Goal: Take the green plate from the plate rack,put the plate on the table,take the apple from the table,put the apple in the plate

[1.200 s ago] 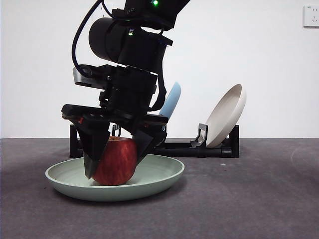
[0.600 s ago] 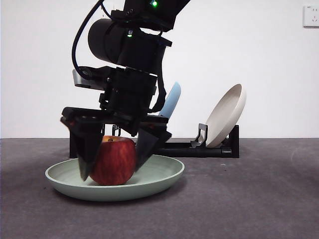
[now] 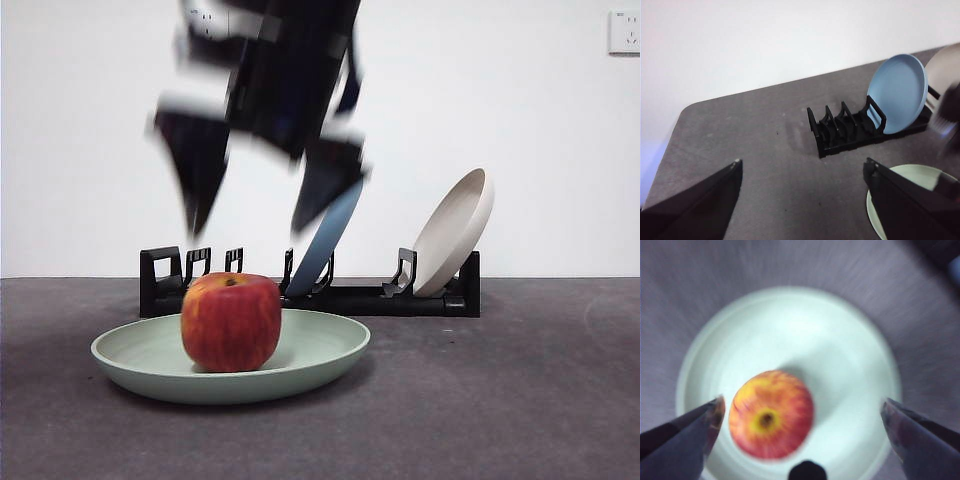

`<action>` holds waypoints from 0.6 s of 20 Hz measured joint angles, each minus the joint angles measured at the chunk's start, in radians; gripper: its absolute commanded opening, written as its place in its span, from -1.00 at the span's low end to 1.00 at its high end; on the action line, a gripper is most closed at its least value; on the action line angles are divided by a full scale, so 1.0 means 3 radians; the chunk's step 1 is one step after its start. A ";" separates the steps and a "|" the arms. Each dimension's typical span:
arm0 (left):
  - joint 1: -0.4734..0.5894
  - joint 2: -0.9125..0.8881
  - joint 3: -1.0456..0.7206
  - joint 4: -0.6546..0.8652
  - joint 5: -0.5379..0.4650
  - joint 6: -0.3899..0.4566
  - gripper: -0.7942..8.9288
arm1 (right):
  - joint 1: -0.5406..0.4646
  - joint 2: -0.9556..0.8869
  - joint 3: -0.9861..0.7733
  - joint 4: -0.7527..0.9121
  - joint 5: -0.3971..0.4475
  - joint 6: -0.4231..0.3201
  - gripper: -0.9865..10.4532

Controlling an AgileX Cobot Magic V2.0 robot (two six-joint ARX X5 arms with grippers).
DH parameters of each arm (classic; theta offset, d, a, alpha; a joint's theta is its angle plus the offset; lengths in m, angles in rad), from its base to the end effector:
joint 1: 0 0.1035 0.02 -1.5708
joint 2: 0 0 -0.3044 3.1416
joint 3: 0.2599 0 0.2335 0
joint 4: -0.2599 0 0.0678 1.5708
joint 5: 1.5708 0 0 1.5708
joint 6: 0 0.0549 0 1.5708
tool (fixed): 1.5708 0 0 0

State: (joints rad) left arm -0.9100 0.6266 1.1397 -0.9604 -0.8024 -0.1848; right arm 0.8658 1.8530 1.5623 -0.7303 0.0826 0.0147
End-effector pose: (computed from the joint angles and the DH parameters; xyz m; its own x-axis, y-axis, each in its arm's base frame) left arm 0.0533 -0.0043 0.3992 0.9523 -0.0534 -0.3006 0.0995 0.9851 0.1400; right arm 0.2641 0.3034 0.2842 0.4003 0.3431 -0.8497 -0.7229 0.6881 -0.0627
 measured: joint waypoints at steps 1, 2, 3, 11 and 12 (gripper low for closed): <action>0.0000 0.0034 0.0000 -0.0001 0.0004 0.0000 -0.01 | -0.0008 -0.0125 0.0000 -0.0038 0.0000 0.0000 0.09; 0.0000 0.0079 0.0000 0.0000 0.0013 0.0000 -0.01 | -0.0013 -0.0266 0.0001 -0.0086 0.0000 0.0000 0.09; 0.0000 0.0127 0.0000 0.0000 0.0038 0.0001 -0.02 | -0.0028 -0.0398 0.0001 -0.0137 0.0000 0.0000 0.09; 0.0000 0.0506 0.0000 0.0289 0.0628 0.0289 -0.85 | -0.0193 -0.1427 0.0001 -0.0763 0.0001 -0.0006 -0.84; 0.0000 0.0561 0.0000 0.0365 0.0722 0.0352 -0.85 | -0.0230 -0.1568 0.0003 -0.0867 0.0018 -0.0017 -0.85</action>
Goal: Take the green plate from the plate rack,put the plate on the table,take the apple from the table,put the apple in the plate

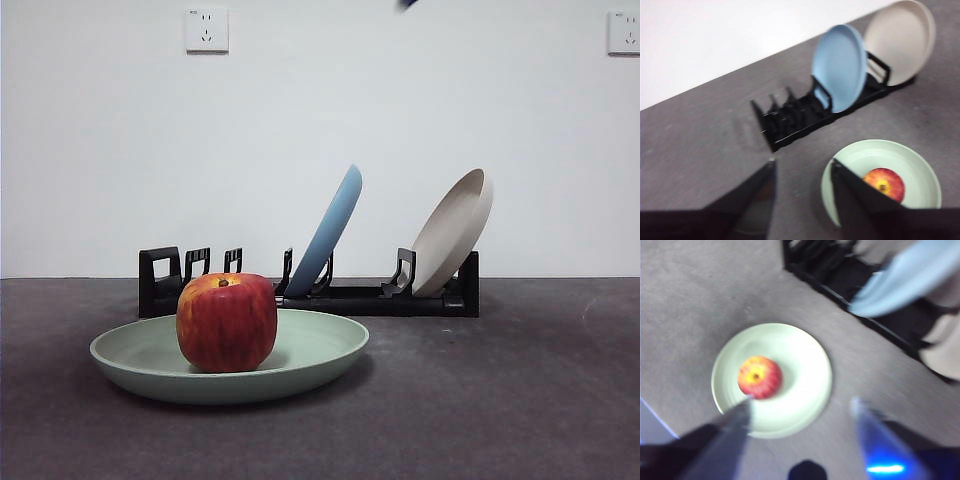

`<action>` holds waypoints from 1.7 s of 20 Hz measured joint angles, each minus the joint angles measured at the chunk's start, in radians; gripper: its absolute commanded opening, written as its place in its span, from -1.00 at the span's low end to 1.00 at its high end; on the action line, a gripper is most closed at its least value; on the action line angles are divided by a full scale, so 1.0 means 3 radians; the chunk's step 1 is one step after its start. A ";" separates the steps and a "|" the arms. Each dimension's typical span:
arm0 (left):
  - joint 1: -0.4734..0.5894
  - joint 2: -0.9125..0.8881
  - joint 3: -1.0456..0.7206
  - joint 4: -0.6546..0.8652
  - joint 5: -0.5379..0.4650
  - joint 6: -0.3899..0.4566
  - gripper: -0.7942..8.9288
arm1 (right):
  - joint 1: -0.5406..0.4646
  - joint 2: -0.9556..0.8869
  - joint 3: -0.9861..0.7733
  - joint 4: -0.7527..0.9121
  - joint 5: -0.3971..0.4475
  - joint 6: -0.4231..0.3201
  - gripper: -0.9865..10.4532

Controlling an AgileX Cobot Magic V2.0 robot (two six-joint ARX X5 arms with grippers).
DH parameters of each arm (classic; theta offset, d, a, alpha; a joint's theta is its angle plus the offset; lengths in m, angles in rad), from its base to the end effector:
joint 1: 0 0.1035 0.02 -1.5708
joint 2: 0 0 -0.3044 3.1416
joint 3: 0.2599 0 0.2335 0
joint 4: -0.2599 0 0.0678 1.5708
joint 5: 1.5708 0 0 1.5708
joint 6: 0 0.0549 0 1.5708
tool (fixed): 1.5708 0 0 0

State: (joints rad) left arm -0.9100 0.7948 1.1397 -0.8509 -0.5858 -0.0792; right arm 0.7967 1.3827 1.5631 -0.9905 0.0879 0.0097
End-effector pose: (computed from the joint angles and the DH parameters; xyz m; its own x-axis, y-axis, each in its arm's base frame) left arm 0.0842 -0.0589 0.3985 0.8838 -0.2361 -0.4039 0.3364 0.9207 0.1979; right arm 0.1843 0.1817 0.4133 0.5429 0.4297 -0.7216 -0.6650 0.7446 -0.0569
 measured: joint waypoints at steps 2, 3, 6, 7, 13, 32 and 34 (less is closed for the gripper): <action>0.0000 0.0080 -0.0001 0.0132 0.0200 0.0097 -0.85 | -0.0047 -0.0223 0.0000 -0.0136 0.0153 -0.0003 -0.85; 0.0000 0.0094 -0.0001 0.0206 0.0261 0.0132 -0.85 | -0.0057 -0.0320 0.0000 -0.0186 0.0253 0.0008 -0.85; 0.0000 0.0086 -0.0001 0.0275 0.0370 0.0210 -0.85 | -0.0057 -0.0665 -0.0066 -0.0197 0.0526 0.0104 -0.85; 0.0000 0.0085 -0.0001 0.0275 0.0381 0.0216 -0.85 | -0.0057 -0.0797 -0.0155 -0.0154 0.0586 0.0123 -0.85; 0.0000 0.0067 -0.0104 0.0501 0.0416 0.0238 -0.85 | -0.0057 -0.1843 -0.1639 0.0769 0.0778 0.0296 -0.85; 0.0000 -0.0314 -0.2310 0.2213 0.0829 -0.0179 -0.84 | -0.0057 -0.2603 -0.3747 0.2291 0.0852 0.0880 -0.83; 0.0000 -0.0314 -0.2310 0.2213 0.0828 -0.0179 -0.84 | -0.0057 -0.2603 -0.3747 0.2291 0.0853 0.0880 -0.83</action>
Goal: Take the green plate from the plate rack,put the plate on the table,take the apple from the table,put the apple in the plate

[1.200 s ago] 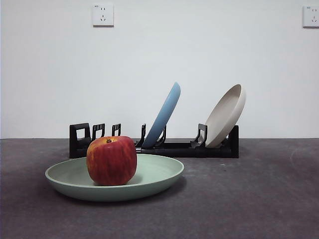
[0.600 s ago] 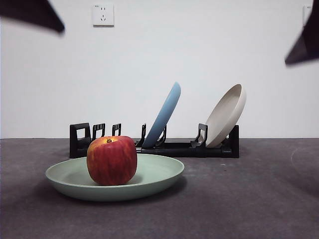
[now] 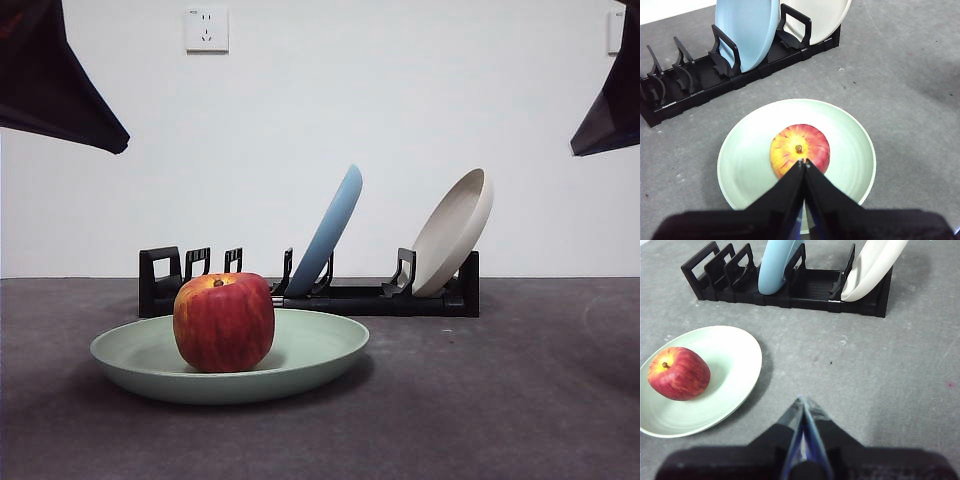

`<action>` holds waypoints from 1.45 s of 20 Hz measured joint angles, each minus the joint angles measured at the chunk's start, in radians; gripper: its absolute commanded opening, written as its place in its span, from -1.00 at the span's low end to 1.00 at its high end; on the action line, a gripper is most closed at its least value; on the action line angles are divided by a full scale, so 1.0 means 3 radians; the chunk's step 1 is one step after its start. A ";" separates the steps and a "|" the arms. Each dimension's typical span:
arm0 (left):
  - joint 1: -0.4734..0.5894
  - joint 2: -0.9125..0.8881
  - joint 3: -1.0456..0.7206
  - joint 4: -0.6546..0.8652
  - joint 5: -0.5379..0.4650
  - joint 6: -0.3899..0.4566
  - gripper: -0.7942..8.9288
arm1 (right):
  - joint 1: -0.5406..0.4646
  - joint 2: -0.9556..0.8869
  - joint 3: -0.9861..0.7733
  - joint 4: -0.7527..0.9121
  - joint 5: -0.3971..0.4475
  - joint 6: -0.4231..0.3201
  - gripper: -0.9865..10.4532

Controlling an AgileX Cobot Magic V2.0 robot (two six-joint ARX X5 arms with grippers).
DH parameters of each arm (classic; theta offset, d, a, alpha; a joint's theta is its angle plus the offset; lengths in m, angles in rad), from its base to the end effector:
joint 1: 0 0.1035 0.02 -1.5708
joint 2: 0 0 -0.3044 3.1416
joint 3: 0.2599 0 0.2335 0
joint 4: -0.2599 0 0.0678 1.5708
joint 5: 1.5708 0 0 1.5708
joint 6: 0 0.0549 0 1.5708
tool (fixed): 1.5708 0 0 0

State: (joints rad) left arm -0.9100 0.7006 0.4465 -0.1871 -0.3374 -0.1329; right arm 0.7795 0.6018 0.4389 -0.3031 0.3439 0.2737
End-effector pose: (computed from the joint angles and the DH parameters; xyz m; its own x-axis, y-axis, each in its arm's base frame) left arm 0.0935 -0.0907 0.2500 0.7850 -0.4705 -0.4029 0.5216 0.8529 0.0203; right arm 0.0900 0.0629 0.2448 0.8352 0.3514 -0.4230 -0.3445 0.9339 0.0956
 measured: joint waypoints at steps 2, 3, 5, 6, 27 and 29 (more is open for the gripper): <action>0.0000 0.0000 0.0000 -0.0004 0.0001 0.0000 -0.84 | 0.0000 0.0000 0.0000 0.0000 0.0000 0.0000 -0.83; 0.0000 -0.0023 0.0000 -0.0045 0.0001 0.0000 -0.84 | 0.0000 0.0000 0.0000 0.0000 -0.0001 0.0000 -0.83; 0.0076 -0.0234 -0.0001 -0.0165 0.0023 0.0042 -0.84 | 0.0000 0.0000 0.0000 0.0001 0.0000 0.0000 -0.83; 0.0181 -0.0378 -0.0001 -0.0131 0.0027 0.0065 -0.84 | 0.0000 0.0000 0.0000 0.0003 0.0000 0.0000 -0.83; 0.3056 -0.1886 -0.0991 -0.0037 0.0969 0.0421 -0.84 | 0.0000 0.0000 0.0000 0.0003 0.0000 0.0000 -0.83; 0.3070 -0.2022 -0.1203 -0.0037 0.0971 0.0420 -0.84 | 0.0000 0.0000 0.0000 0.0003 0.0000 0.0000 -0.83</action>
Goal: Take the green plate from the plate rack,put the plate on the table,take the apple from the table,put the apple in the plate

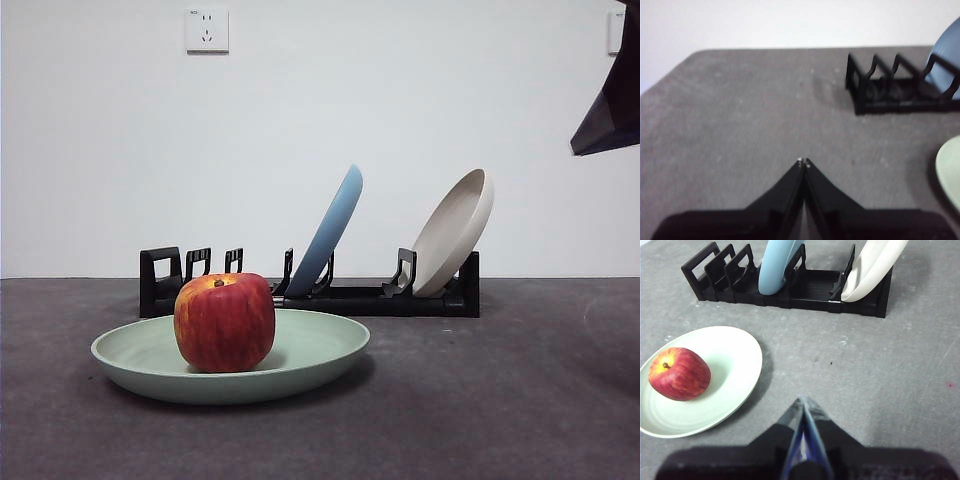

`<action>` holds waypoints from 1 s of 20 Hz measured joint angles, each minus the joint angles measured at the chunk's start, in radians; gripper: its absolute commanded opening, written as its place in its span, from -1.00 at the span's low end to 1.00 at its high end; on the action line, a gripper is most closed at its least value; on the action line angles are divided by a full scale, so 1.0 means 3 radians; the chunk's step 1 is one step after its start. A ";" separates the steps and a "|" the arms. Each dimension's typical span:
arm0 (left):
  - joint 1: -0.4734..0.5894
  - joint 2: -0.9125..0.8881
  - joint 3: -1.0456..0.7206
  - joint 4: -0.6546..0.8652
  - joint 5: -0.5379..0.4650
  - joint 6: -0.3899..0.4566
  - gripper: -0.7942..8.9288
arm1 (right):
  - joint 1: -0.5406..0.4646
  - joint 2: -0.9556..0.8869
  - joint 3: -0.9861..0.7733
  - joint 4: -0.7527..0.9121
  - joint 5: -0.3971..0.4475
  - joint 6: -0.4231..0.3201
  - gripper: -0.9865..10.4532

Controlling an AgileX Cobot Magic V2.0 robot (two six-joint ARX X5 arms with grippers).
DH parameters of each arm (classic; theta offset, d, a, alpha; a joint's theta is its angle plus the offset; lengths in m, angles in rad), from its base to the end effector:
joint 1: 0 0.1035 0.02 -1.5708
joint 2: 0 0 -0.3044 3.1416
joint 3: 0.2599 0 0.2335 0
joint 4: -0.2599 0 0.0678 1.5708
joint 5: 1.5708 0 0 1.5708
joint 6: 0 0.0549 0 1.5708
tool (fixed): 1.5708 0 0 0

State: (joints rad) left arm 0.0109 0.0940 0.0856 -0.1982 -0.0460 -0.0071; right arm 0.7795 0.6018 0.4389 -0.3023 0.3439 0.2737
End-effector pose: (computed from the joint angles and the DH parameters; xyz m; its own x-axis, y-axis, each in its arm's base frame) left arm 0.0631 0.0032 0.1650 0.9771 0.0566 -0.2049 -0.0573 0.9984 0.0025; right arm 0.0900 0.0629 0.2448 0.8355 0.3516 -0.4223 -0.3445 0.9339 0.0960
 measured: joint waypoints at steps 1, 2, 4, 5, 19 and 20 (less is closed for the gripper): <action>0.0001 -0.0060 -0.0092 0.0000 -0.0001 0.0000 -0.84 | 0.0000 0.0000 0.0000 0.0000 -0.0001 0.0001 -0.83; 0.0001 -0.0112 -0.0167 -0.0001 -0.0003 0.0000 -0.84 | 0.0000 0.0000 0.0000 0.0000 0.0000 0.0001 -0.83; 0.0001 -0.0188 -0.0224 0.0031 -0.0006 0.0000 -0.84 | 0.0000 0.0000 0.0000 0.0001 -0.0001 0.0001 -0.83; 0.0001 -0.0228 -0.0225 0.0033 -0.0008 0.0001 -0.84 | 0.0000 0.0000 0.0000 0.0000 0.0000 0.0001 -0.83; 0.0001 -0.0298 -0.0225 0.0032 0.0078 -0.0001 -0.84 | 0.0000 0.0000 0.0000 0.0000 0.0000 0.0001 -0.83; 0.0001 -0.0298 -0.0225 0.0032 0.0078 -0.0001 -0.84 | 0.0000 0.0000 0.0000 0.0001 0.0000 0.0000 -0.83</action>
State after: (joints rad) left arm 0.0113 0.0048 0.0181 -0.1886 -0.0227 -0.0074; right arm 0.7795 0.6018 0.4389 -0.3019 0.3439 0.2737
